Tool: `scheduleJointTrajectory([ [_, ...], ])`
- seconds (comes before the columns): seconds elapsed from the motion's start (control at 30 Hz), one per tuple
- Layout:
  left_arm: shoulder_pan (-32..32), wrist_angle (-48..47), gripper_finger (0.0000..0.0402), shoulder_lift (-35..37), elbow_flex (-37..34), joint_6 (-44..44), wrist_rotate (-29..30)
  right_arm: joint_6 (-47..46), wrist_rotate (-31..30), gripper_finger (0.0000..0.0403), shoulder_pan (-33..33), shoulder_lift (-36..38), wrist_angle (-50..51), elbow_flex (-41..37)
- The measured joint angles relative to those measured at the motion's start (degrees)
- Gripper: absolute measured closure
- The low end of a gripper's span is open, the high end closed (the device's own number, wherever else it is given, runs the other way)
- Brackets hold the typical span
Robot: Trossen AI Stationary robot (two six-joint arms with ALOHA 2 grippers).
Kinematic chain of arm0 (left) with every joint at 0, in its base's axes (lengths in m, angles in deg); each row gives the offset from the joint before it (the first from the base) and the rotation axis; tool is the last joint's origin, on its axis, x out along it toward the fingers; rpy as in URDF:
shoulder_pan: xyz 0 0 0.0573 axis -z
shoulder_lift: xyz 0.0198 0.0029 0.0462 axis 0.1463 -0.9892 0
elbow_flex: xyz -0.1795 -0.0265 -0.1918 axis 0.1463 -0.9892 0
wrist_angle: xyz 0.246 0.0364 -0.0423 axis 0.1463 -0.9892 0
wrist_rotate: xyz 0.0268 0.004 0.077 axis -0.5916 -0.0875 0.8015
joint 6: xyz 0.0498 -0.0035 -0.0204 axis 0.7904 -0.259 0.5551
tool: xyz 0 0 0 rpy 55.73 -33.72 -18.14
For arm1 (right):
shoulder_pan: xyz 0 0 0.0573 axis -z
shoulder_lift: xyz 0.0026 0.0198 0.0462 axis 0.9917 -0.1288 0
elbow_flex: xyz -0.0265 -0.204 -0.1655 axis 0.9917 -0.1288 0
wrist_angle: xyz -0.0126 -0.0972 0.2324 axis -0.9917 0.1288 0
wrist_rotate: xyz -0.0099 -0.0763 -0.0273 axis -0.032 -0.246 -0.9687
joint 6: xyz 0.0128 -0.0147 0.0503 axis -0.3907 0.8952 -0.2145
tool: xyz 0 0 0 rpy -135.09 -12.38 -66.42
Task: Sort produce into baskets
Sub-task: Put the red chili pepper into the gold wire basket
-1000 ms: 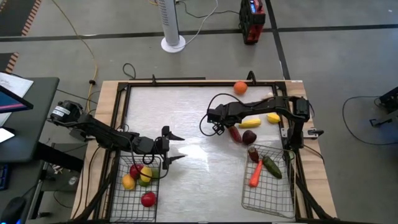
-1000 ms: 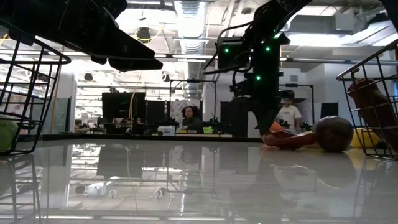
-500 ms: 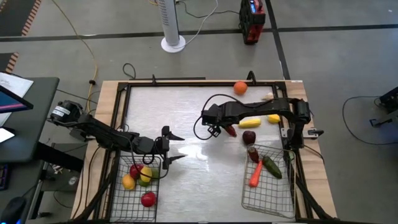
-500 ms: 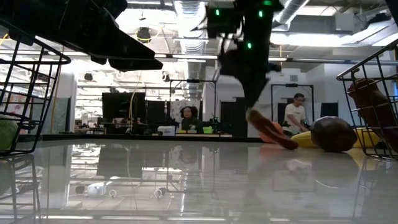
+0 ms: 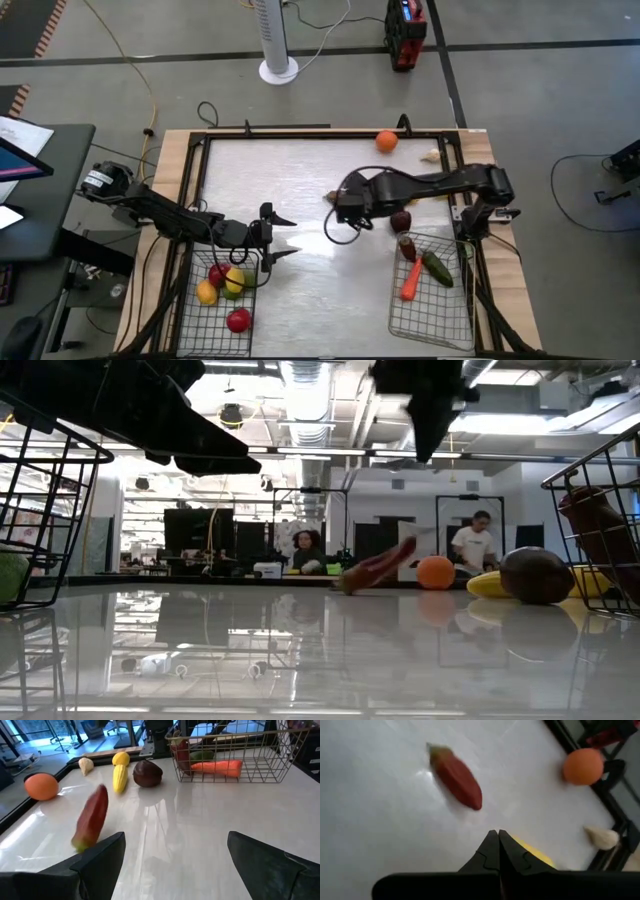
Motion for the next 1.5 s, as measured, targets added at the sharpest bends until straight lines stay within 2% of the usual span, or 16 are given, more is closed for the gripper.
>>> scheduleJointTrajectory([
  [0.1, 0.0, 0.95, 0.006, 0.0, 0.0, -0.09, 0.01, -1.07, 0.29, 0.038, -1.85, 2.2, -1.26, 0.02],
  [0.27, 0.0, 2.03, 0.006, 0.0, 0.0, -1.18, -0.39, 1.16, -1.18, 0.0321, -2.33, 2.04, -4.46, -0.99],
  [0.5, 0.04, 1.55, 0.006, 0.0, 0.0, -2.18, -0.48, 11.47, 0.99, 0.0236, 2.51, 1.96, -21.51, -9.81],
  [0.6, 0.07, 1.5, 0.006, 0.0, 0.0, -2.05, -0.48, 18.6, 5.95, 0.0203, 5.91, 2.11, -33.54, -14.35],
  [0.77, 0.07, 1.17, 0.006, 0.0, 0.0, -0.62, -0.48, 32.89, 17.78, 0.0163, 11.38, 1.96, -50.8, -21.9],
  [0.97, 0.04, 0.44, 0.006, 0.0, 0.0, 0.99, 0.07, 43.58, 23.17, 0.0155, 15.07, 1.99, -56.02, -25.76],
  [1.17, -0.66, 0.69, 0.006, 0.0, 0.0, 1.44, 0.13, 45.01, 26.55, 0.0154, 17.59, 1.45, -60.64, -28.9],
  [1.3, -1.09, 0.57, 0.006, 0.0, 0.0, 1.23, 0.33, 46.54, 26.46, 0.0154, 17.5, -1.12, -62.35, -29.11],
  [1.37, -1.09, 0.56, 0.006, 0.0, 0.0, 1.17, 0.29, 47.45, 26.51, 0.0154, 17.09, -2.59, -66.61, -28.62],
  [1.5, -1.09, 0.29, 0.006, 0.0, 0.02, 1.18, -0.17, 48.34, 26.65, 0.0154, 16.43, -5.92, -65.93, -27.96],
])
